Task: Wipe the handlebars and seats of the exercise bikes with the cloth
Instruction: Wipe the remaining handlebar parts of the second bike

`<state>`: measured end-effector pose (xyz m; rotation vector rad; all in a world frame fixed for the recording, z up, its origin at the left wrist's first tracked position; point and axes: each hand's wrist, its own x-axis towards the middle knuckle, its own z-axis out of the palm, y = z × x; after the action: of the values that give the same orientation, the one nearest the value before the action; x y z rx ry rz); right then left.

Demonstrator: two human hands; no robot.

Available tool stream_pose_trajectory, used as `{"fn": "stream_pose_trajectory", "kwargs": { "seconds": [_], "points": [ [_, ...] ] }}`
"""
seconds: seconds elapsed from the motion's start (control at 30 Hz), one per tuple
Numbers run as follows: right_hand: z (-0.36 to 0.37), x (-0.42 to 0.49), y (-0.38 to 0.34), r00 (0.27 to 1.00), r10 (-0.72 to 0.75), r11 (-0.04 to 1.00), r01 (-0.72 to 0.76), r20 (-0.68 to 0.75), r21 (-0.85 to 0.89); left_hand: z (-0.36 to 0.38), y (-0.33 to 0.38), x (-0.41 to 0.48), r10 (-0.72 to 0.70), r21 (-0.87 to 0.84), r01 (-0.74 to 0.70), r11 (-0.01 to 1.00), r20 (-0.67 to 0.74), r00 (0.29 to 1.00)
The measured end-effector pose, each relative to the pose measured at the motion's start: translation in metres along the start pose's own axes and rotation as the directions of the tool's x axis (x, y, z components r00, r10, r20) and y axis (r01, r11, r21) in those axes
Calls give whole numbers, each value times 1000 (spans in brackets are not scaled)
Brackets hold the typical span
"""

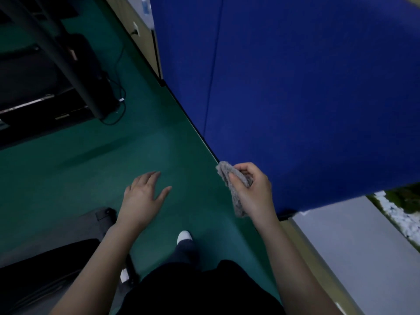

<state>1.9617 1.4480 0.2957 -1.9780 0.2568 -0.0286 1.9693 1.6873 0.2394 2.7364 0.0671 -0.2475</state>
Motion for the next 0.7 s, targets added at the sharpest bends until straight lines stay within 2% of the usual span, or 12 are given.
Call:
{"fn": "stream_pose_trajectory", "kwargs": {
  "seconds": [0.17,0.37,0.57,0.7],
  "points": [
    [38,52,-28,996,-51,999,51,72,3,-29,-20,47,-28,1,28,1000,-54,998],
    [92,101,-57,958,-158,986,167,239,-17,-38,-50,59,-181,-32,178,983,-95,979],
    [148,152,-80,876,-202,973,230,437,-10,-42,-82,70,-403,-78,395,915,-150,903],
    [178,201,-96,806,-233,959,282,544,-7,-45,-89,102,-503,-88,496,864,-182,845]
  ]
}}
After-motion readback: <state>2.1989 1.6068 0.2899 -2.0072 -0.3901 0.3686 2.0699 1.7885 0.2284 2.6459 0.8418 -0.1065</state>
